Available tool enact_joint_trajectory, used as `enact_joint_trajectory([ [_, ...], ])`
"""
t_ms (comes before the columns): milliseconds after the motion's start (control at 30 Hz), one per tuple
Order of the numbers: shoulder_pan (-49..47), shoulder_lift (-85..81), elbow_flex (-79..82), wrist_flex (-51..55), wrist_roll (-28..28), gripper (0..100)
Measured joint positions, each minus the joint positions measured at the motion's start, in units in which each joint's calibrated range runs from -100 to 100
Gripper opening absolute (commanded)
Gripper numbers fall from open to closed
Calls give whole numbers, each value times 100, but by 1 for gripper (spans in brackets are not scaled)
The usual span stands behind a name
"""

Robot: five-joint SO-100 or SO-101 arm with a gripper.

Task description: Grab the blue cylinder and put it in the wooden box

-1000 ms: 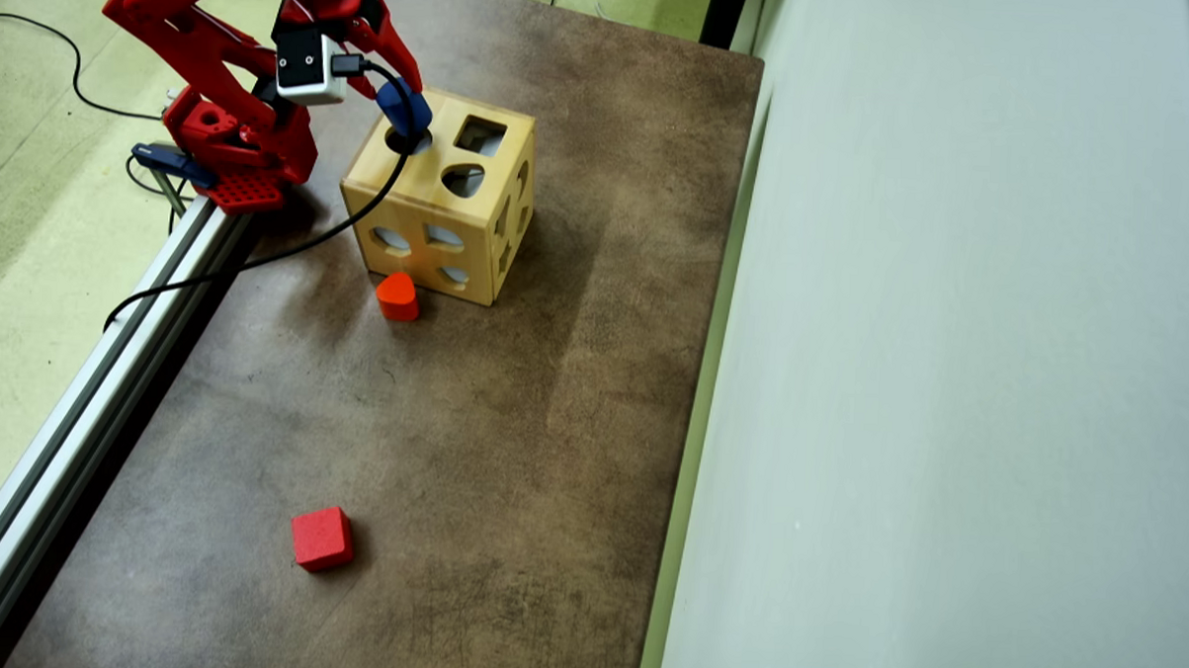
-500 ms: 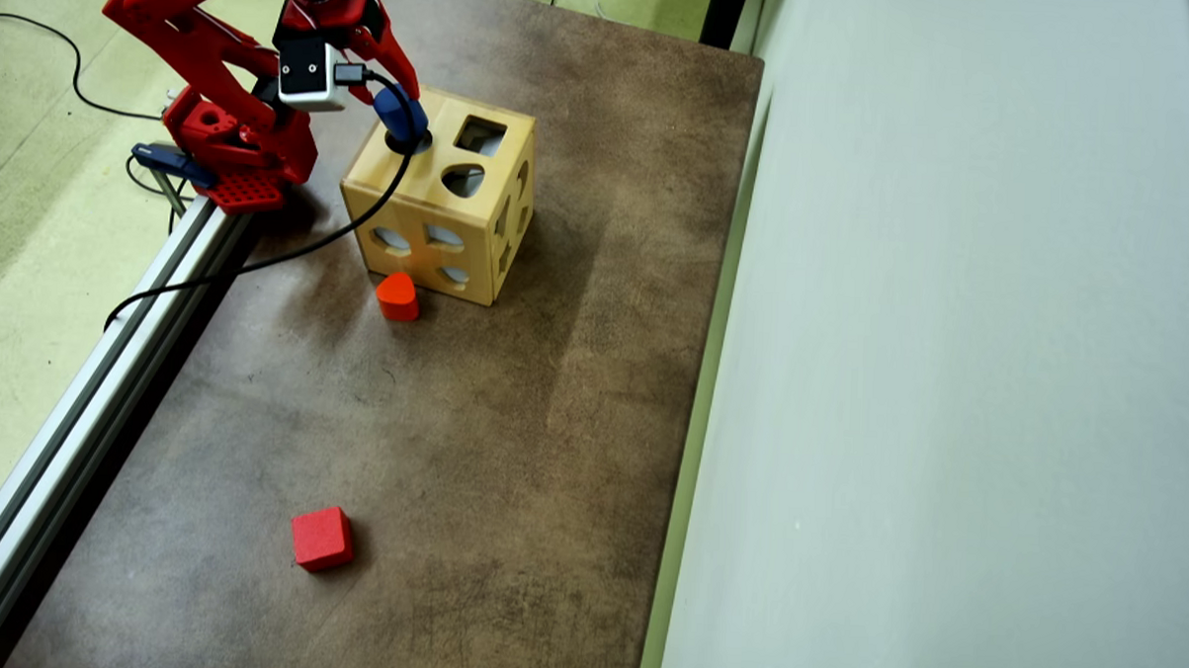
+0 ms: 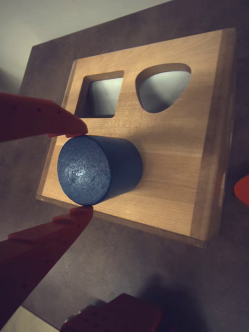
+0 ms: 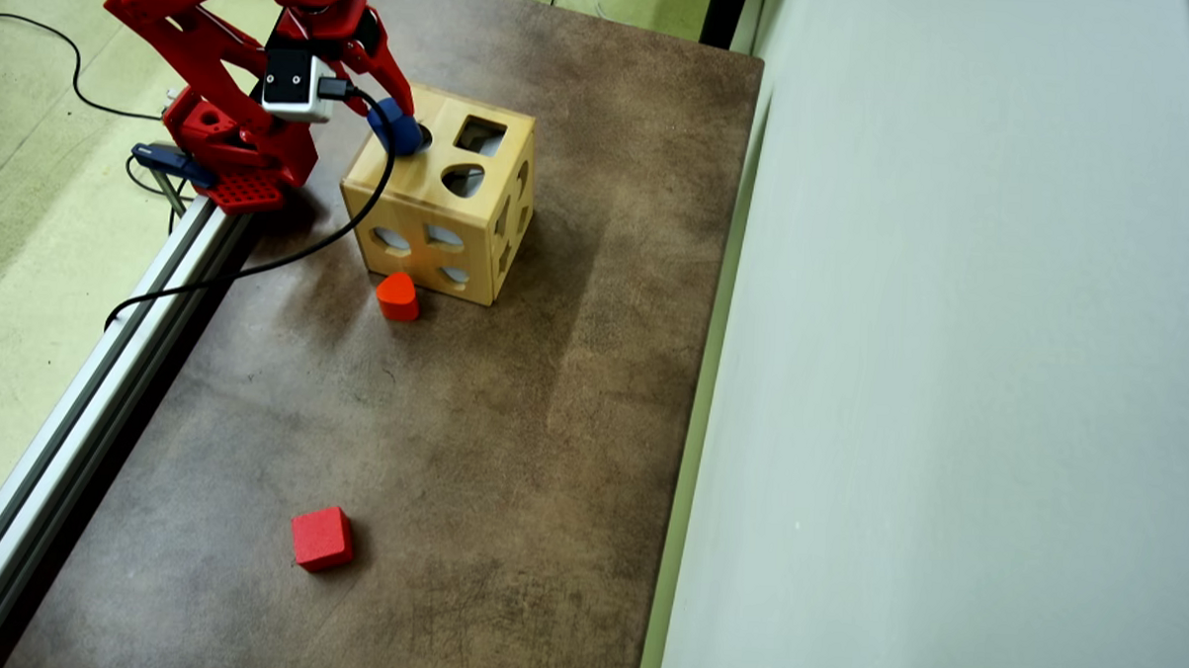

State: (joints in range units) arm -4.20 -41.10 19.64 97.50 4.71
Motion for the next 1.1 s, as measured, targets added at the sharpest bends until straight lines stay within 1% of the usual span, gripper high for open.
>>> enact_joint_trajectory([
  [300,0,0,0,0,54,18],
  [500,-316,0,0,0,54,18],
  [800,-323,0,0,0,54,19],
  [900,-323,0,0,0,54,22],
  [1033,-323,0,0,0,54,28],
  [1100,-323,0,0,0,54,30],
])
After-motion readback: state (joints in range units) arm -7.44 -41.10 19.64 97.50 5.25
